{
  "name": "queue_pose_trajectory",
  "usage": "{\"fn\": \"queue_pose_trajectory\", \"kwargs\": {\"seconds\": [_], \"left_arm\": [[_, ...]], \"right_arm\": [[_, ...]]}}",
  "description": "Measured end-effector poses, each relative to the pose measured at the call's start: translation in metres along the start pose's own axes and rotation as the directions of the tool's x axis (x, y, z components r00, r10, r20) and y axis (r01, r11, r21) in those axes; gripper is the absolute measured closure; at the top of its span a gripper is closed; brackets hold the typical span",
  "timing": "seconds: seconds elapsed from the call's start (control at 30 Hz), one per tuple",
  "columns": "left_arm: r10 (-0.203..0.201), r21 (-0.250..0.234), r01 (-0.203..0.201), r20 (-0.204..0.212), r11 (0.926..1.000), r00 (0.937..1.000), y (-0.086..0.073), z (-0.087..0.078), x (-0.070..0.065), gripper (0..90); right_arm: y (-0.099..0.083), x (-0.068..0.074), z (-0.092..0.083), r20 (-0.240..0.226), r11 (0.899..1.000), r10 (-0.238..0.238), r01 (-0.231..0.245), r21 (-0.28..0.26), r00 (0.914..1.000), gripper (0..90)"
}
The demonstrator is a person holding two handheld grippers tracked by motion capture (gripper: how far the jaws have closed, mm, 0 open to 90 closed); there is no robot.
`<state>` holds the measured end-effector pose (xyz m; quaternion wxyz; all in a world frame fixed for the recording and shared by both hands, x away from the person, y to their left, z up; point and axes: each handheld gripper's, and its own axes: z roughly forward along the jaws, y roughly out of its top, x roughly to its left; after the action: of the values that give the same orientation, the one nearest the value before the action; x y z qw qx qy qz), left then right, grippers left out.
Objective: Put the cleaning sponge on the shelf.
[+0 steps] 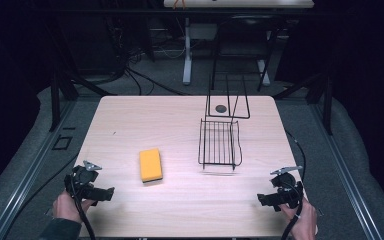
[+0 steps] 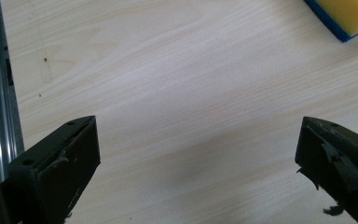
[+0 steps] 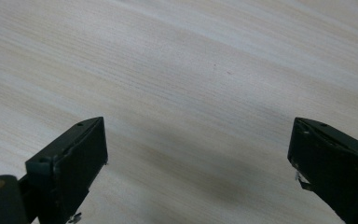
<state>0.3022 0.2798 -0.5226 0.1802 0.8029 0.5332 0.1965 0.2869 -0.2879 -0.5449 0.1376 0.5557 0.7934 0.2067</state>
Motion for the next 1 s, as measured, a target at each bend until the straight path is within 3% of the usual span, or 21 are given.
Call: {"fn": "queue_pose_trajectory", "kwargs": {"seconds": [0.13, 0.4, 0.63, 0.9, 1.0], "left_arm": [[-0.015, -0.018, 0.015, 0.009, 0.9997, 0.9999, 0.005, -0.003, 0.000, 0.0], [0.004, -0.036, -0.002, 0.045, 0.9994, 0.9990, 0.018, -0.007, -0.015, 0.0], [0.052, -0.054, -0.048, 0.082, 0.9974, 0.9953, 0.036, -0.006, -0.034, 0.0], [0.069, -0.069, -0.062, 0.105, 0.9957, 0.9921, 0.046, -0.006, -0.043, 0.0], [0.085, -0.073, -0.076, 0.126, 0.9944, 0.9885, 0.056, -0.002, -0.051, 0.0]], "right_arm": [[0.001, 0.003, 0.001, 0.001, 1.000, -0.017, 0.017, 0.000, 0.9999, 4.7], [0.002, 0.003, 0.000, 0.003, 1.000, -0.026, 0.026, -0.003, 0.9997, 5.4], [0.002, 0.005, -0.001, 0.004, 0.999, -0.041, 0.041, -0.002, 0.9991, 6.2], [0.003, 0.009, -0.002, 0.004, 0.998, -0.062, 0.062, -0.007, 0.9981, 6.9], [0.003, 0.011, -0.003, -0.004, 0.997, -0.073, 0.073, 0.005, 0.9974, 7.1]]}}
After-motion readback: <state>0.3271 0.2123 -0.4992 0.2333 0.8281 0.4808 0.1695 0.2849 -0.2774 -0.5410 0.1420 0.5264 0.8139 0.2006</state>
